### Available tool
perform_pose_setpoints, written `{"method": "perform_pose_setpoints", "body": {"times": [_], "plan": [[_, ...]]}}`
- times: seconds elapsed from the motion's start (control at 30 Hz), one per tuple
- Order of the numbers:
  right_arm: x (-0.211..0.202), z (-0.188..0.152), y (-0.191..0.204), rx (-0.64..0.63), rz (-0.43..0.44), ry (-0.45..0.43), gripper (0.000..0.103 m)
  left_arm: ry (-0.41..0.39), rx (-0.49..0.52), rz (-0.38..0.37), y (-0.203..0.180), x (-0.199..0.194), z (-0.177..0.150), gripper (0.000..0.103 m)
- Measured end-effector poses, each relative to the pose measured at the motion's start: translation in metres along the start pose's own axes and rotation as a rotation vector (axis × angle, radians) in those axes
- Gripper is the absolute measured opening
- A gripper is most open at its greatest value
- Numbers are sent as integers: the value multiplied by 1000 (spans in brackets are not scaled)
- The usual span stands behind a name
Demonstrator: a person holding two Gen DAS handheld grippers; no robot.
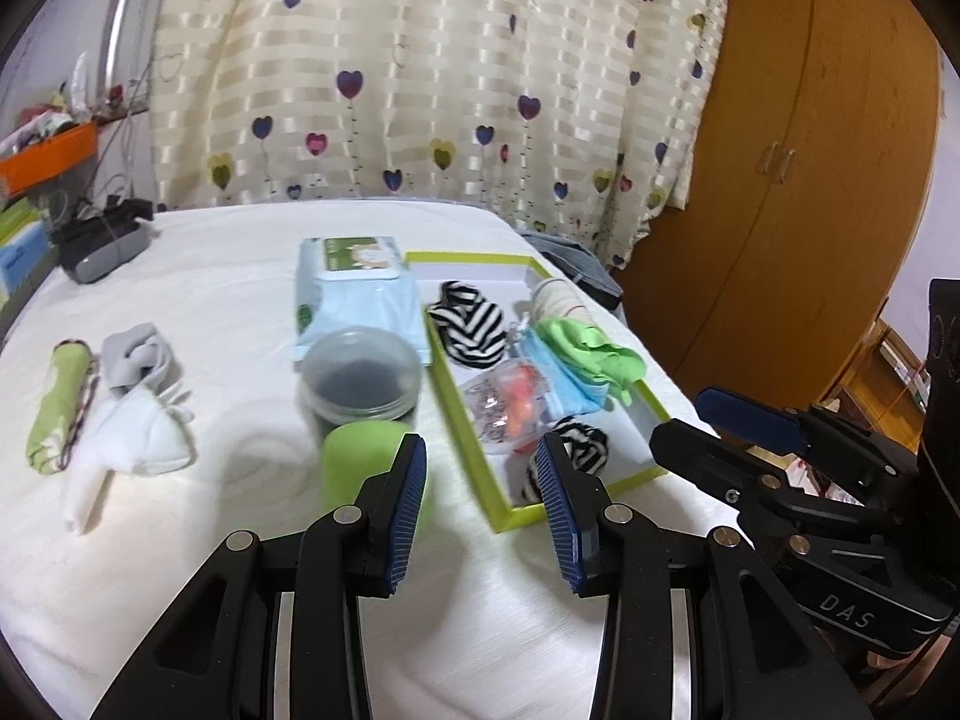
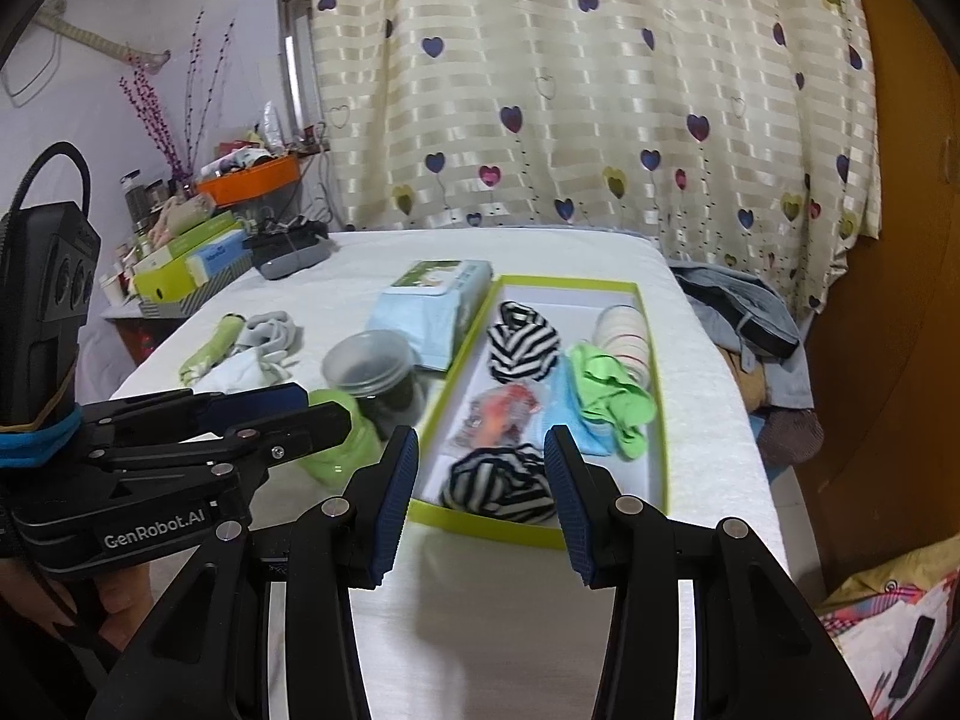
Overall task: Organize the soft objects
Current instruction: 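Move both open tools back toward the white and grey socks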
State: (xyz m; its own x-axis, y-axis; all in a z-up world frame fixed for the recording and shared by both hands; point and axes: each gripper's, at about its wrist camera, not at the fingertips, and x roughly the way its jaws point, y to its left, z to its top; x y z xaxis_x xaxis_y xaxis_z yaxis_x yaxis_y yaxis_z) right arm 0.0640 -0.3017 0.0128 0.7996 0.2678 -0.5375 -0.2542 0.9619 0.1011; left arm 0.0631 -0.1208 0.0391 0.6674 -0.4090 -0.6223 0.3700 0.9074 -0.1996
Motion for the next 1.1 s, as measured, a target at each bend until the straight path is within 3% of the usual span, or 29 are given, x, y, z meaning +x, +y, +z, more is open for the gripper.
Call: {"method": "perform_pose_setpoints", "body": {"times": [1.1], "plan": [[34,14,74,-113,123,47,45,-23,-118,103,81,-19,-8,37]]}}
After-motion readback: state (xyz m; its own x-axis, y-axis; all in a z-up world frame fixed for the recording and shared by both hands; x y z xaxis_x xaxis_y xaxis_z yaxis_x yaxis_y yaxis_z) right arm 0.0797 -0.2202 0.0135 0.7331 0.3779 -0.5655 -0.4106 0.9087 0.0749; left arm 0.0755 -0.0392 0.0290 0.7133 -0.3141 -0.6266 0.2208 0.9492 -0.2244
